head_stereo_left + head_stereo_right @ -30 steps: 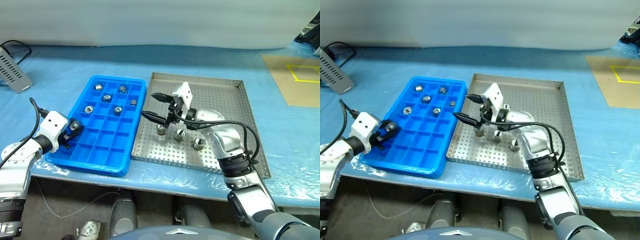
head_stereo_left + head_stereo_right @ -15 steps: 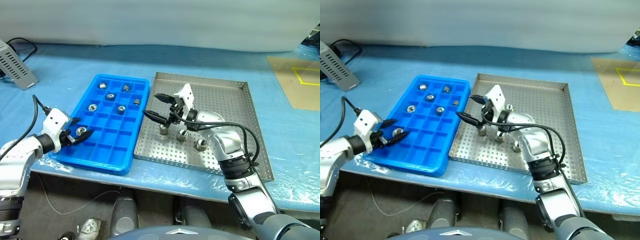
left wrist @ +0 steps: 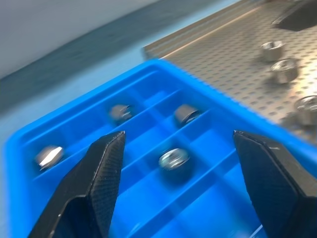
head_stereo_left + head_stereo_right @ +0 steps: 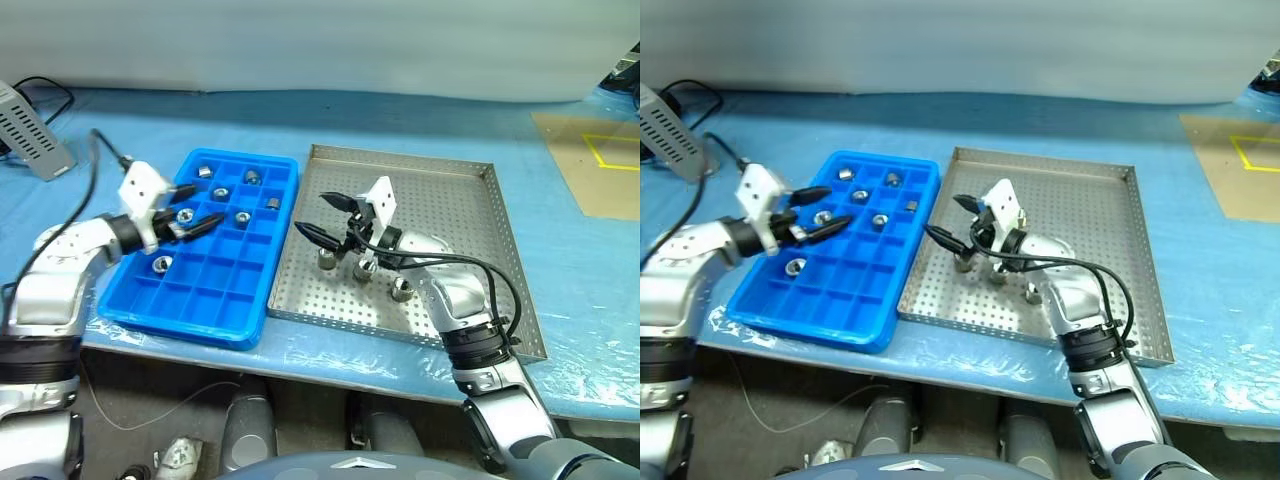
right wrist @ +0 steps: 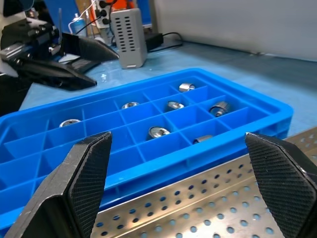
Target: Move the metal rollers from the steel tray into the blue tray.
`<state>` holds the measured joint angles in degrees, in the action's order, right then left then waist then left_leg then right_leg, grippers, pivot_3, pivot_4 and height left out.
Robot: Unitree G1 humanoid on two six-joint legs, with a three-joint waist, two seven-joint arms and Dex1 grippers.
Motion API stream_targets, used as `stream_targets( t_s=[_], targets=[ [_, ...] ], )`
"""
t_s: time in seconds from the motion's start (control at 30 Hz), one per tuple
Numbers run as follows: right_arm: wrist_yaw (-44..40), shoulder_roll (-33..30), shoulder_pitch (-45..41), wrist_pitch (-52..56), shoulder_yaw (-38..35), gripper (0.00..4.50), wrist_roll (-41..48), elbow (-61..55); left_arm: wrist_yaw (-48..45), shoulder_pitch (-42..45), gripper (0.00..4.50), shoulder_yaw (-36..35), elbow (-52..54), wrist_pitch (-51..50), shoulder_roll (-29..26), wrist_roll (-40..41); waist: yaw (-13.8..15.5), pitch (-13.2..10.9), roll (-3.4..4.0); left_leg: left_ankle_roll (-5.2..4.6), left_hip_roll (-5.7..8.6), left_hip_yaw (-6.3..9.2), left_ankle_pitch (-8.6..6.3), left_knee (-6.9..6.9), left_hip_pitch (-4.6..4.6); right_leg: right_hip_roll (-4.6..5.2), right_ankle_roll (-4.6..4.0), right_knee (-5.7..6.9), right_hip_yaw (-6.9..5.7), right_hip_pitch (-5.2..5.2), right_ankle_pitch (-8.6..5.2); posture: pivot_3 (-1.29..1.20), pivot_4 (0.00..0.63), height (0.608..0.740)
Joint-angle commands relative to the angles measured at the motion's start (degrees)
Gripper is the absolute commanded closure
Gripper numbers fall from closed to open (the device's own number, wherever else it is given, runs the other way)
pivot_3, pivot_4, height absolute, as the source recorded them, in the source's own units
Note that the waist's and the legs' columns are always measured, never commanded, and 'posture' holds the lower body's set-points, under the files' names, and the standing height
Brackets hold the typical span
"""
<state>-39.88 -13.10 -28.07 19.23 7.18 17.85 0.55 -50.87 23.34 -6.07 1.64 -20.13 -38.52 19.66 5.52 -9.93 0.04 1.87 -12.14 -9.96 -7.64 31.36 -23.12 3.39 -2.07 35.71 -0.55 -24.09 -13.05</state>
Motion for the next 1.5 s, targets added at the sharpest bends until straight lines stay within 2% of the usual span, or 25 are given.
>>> stream_targets(
  t_s=[0.03,0.13,0.27,0.43,0.6,0.67,0.73,0.9,1.07,1.17,1.3,1.4,1.5],
  targets=[
    [2.86,-1.29,0.24,-0.72,-6.11,0.00,1.91,-2.40,-1.18,5.06,0.83,5.96,-1.55,1.94,3.02,-2.35,-0.10,0.01,-0.01,0.06,0.00,0.00,0.04,0.04,-0.02,0.00,0.01,0.00,0.01,0.01,0.01,-0.09,0.150,0.740],
    [2.07,-5.31,2.49,-0.60,-9.38,0.00,2.24,-4.45,-3.69,10.36,0.83,12.65,-8.56,5.41,6.68,-6.39,-0.19,0.01,-0.01,0.05,0.03,0.00,0.04,0.11,-0.02,-0.01,0.02,0.01,0.05,0.01,0.01,-0.16,0.150,0.740],
    [-0.17,-11.23,6.97,2.67,-12.59,0.00,4.65,-9.28,-9.19,17.09,0.83,18.08,-19.60,10.78,11.72,-9.11,-1.43,0.01,-0.01,0.00,0.09,0.00,0.02,0.13,-0.03,-0.03,0.21,-0.04,0.14,0.02,0.12,-0.25,0.150,0.740],
    [-1.82,-18.01,16.02,11.60,-15.06,0.00,10.30,-20.59,-20.59,23.25,0.83,25.63,-31.07,20.50,13.56,-14.66,-3.18,0.01,-0.02,-0.19,0.12,-0.04,-0.10,0.18,0.00,-0.03,0.23,-0.14,0.21,0.08,0.13,-0.36,0.150,0.740],
    [0.44,-19.24,20.84,16.26,-14.62,0.00,12.46,-28.23,-26.90,27.58,0.83,28.16,-41.66,28.69,13.46,-18.69,-5.13,0.02,-0.01,-0.32,0.10,-0.07,-0.17,0.19,0.13,-0.09,0.09,-0.13,0.30,0.09,0.05,-0.41,0.150,0.740],
    [2.33,-18.64,21.10,17.32,-14.42,0.00,12.57,-29.78,-26.08,29.88,0.83,29.28,-47.25,33.26,13.90,-22.00,-5.31,0.02,-0.01,-0.34,0.10,-0.07,-0.18,0.25,0.13,-0.09,0.13,-0.12,0.33,0.12,0.09,-0.42,0.150,0.740],
    [4.50,-18.08,20.58,17.85,-14.46,0.00,12.07,-30.65,-25.91,32.09,0.83,29.04,-51.44,33.52,15.73,-22.72,-5.41,0.02,0.00,-0.40,0.11,-0.06,-0.22,0.42,0.13,-0.07,0.16,-0.13,0.34,0.22,0.14,-0.43,0.150,0.740],
    [6.46,-18.69,21.47,17.61,-14.84,0.00,11.09,-31.45,-25.63,33.79,0.83,29.14,-56.17,34.32,18.56,-25.09,-5.81,0.03,0.00,-0.73,0.21,-0.06,-0.43,0.85,0.20,0.07,0.22,-0.25,0.40,0.58,0.17,-0.45,0.150,0.740],
    [7.70,-18.16,22.71,15.46,-13.58,0.00,8.82,-30.51,-28.34,31.32,0.83,30.08,-55.35,35.28,19.32,-26.69,-6.17,0.05,0.04,-0.89,0.22,-0.06,-0.53,0.83,0.26,0.08,0.22,-0.43,0.40,0.74,0.18,-0.46,0.150,0.740],
    [8.39,-17.43,23.12,14.04,-12.31,0.00,7.11,-29.73,-28.84,30.98,1.43,30.59,-55.70,37.25,18.94,-28.20,-6.27,0.05,0.05,-0.93,0.22,-0.06,-0.56,0.82,0.33,0.08,0.22,-0.53,0.39,0.83,0.18,-0.46,0.150,0.740],
    [8.35,-16.25,23.44,11.17,-10.89,0.00,5.07,-27.07,-25.63,32.08,2.58,29.61,-57.28,37.60,19.86,-29.33,-6.34,0.07,0.07,-0.97,0.23,-0.07,-0.59,0.81,0.46,0.09,0.22,-0.62,0.39,1.00,0.18,-0.46,0.150,0.740],
    [7.77,-15.16,23.48,8.09,-9.72,0.00,3.53,-24.05,-26.58,31.85,2.61,28.88,-57.00,38.87,19.47,-28.65,-6.34,0.07,0.08,-0.98,0.26,-0.08,-0.60,0.82,0.49,0.13,0.23,-0.64,0.40,1.06,0.17,-0.45,0.150,0.740],
    [6.54,-14.57,23.57,4.56,-9.28,0.00,2.32,-20.47,-23.69,32.28,2.61,27.22,-56.83,39.16,19.36,-28.17,-6.37,0.07,0.08,-1.00,0.27,-0.08,-0.62,0.82,0.47,0.14,0.23,-0.69,0.41,1.06,0.18,-0.44,0.150,0.740]
  ],
)
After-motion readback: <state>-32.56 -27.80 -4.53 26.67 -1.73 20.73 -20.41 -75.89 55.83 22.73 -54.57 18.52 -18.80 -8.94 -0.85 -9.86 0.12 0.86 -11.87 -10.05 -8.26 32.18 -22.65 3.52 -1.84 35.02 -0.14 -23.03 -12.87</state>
